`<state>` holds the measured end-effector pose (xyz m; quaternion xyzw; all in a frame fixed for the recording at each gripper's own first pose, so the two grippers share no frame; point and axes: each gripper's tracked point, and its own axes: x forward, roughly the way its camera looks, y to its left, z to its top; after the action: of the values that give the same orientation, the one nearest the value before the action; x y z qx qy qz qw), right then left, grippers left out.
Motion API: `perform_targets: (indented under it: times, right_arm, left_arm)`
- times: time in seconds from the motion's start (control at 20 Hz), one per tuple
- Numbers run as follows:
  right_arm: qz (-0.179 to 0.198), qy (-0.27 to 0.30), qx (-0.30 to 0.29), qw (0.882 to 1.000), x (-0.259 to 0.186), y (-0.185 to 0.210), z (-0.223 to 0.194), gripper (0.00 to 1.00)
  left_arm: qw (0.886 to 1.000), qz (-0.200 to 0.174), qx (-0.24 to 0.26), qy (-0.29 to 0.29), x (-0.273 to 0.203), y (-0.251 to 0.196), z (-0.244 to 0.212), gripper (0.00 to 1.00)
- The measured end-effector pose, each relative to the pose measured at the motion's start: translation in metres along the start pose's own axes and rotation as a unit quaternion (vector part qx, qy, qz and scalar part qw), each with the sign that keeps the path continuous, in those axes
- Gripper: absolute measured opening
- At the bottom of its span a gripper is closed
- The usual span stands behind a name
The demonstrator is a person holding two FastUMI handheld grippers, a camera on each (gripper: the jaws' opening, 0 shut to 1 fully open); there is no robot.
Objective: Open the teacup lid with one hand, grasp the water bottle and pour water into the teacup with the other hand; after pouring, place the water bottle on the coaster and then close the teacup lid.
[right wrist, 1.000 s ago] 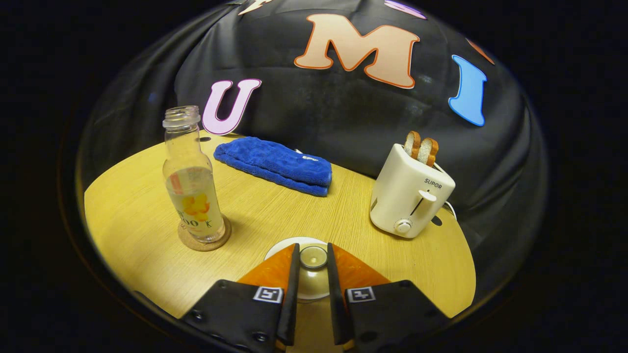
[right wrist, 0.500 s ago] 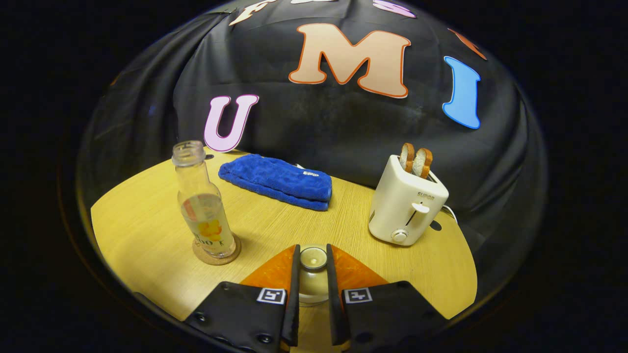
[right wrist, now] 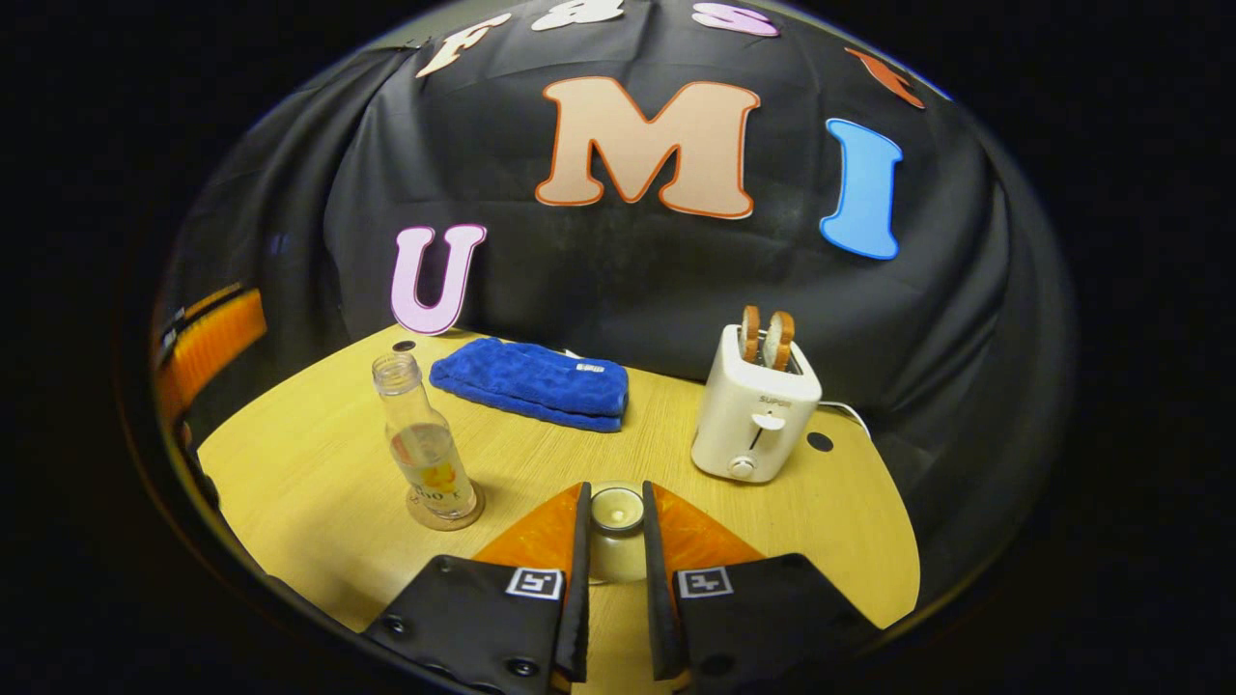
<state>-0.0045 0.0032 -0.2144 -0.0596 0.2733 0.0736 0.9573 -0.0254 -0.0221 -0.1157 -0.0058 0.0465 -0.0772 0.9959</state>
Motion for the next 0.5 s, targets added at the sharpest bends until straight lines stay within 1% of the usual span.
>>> perform_targets:
  times: [0.05, 0.1, 0.3, 0.5]
  right_arm:
    - [-0.007, -0.001, 0.005, 1.000, -0.004, -0.006, 0.003, 0.30]
    - [-0.013, -0.002, 0.011, 1.000, -0.010, -0.011, 0.006, 0.27]
    - [-0.030, -0.016, 0.037, 0.999, -0.021, -0.026, 0.017, 0.29]
    - [-0.049, -0.017, 0.046, 0.998, -0.032, -0.040, 0.015, 0.27]
  left_arm:
    - [1.000, -0.007, -0.003, 0.007, 0.001, -0.003, -0.010, 0.94]
    - [1.000, -0.013, -0.004, 0.013, 0.003, -0.008, -0.018, 0.94]
    - [0.998, -0.045, 0.011, 0.047, 0.007, -0.026, -0.055, 0.94]
    - [0.995, -0.067, 0.014, 0.073, 0.013, -0.040, -0.086, 0.94]
